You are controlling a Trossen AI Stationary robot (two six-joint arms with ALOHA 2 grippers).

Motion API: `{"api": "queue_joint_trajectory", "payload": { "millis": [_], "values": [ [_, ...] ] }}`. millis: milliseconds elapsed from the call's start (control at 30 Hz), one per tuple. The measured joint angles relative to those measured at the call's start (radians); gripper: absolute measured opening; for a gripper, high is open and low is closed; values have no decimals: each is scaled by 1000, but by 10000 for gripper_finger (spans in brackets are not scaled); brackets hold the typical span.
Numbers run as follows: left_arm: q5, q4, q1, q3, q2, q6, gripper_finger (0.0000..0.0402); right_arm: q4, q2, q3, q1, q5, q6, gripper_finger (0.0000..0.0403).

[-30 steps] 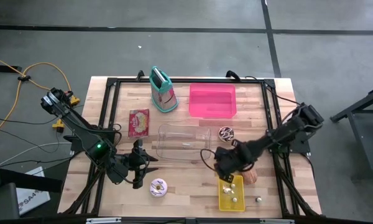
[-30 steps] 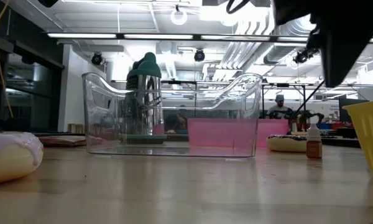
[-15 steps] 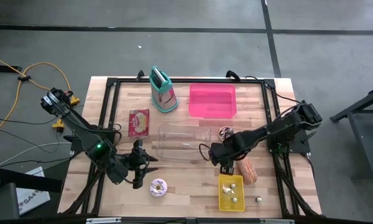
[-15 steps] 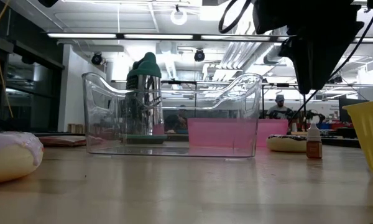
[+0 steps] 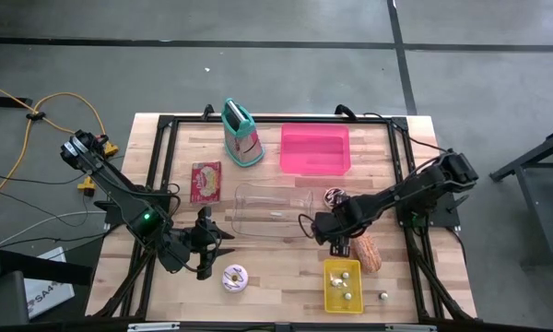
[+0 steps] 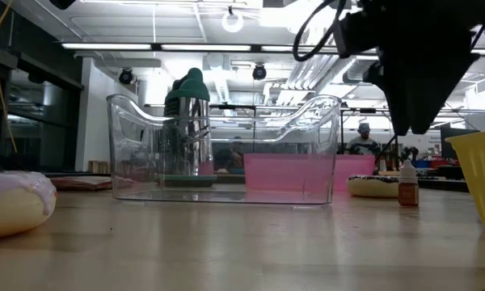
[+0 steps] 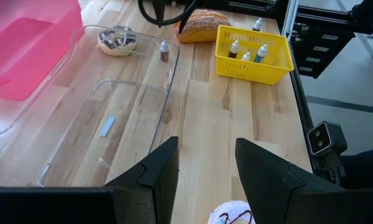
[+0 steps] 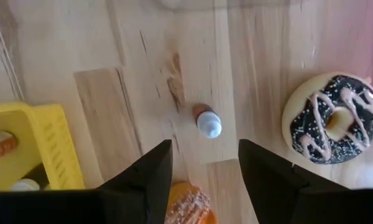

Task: Pick & Place Food Item
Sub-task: Put the orange food coloring bottle into the yellow bin

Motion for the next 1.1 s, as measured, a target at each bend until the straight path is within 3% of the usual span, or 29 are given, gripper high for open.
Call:
{"api": "queue_joint_trajectory", "payload": {
  "millis": [533,1100],
  "values": [
    [0,4,0,0,0,0,152,139,-53,-133,-40,-18,2,172],
    [0,11,0,0,0,0,152,155,-56,-144,-44,5,-22,172]
  ]
}}
